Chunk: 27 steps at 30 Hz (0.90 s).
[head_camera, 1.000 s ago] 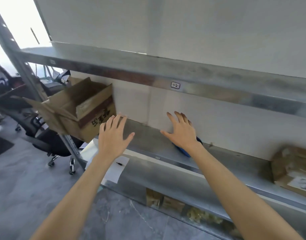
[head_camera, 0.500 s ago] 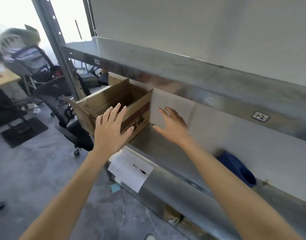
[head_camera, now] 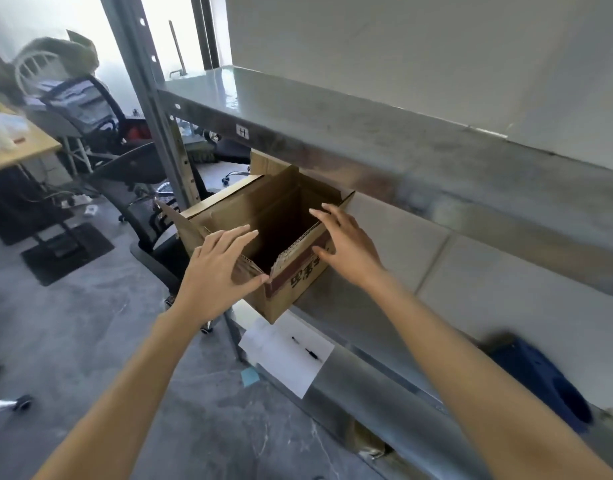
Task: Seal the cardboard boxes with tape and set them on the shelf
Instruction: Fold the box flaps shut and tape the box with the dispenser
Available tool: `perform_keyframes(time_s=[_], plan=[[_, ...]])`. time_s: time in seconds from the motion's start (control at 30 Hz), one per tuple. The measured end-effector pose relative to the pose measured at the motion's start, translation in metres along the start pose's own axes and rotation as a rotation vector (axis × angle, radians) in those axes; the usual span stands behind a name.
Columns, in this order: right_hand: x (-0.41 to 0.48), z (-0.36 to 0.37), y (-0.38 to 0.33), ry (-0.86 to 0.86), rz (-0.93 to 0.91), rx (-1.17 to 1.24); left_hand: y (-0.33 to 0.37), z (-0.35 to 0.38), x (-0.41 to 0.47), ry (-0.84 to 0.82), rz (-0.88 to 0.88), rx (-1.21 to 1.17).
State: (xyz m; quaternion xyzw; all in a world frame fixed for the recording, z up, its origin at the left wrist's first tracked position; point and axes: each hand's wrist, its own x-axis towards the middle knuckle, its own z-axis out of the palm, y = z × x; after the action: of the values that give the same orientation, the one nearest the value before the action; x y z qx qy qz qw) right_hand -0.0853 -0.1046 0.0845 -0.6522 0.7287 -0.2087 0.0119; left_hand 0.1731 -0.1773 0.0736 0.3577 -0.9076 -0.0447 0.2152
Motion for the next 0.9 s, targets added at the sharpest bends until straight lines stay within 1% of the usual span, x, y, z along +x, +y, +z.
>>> perform_keyframes(time_s=[0.1, 0.23, 0.4, 0.53, 0.73, 0.9], plan=[[0.007, 0.004, -0.006, 0.024, -0.002, 0.009, -0.014, 0.004, 0.004, -0.009, 0.061, -0.076], [0.013, 0.008, -0.01, 0.081, 0.04, -0.002, -0.026, 0.013, 0.006, 0.017, 0.116, -0.147], [0.011, 0.011, -0.009, 0.07, 0.074, 0.03, -0.036, 0.018, 0.014, 0.066, 0.151, -0.192], [-0.003, 0.009, -0.009, 0.083, 0.118, 0.035, -0.037, 0.017, 0.017, 0.097, 0.25, -0.197], [-0.041, 0.002, -0.013, 0.22, 0.186, -0.001, -0.033, 0.013, 0.019, 0.094, 0.341, -0.272], [-0.082, -0.003, -0.013, 0.307, 0.238, -0.036, -0.017, 0.016, 0.024, 0.084, 0.463, -0.355]])
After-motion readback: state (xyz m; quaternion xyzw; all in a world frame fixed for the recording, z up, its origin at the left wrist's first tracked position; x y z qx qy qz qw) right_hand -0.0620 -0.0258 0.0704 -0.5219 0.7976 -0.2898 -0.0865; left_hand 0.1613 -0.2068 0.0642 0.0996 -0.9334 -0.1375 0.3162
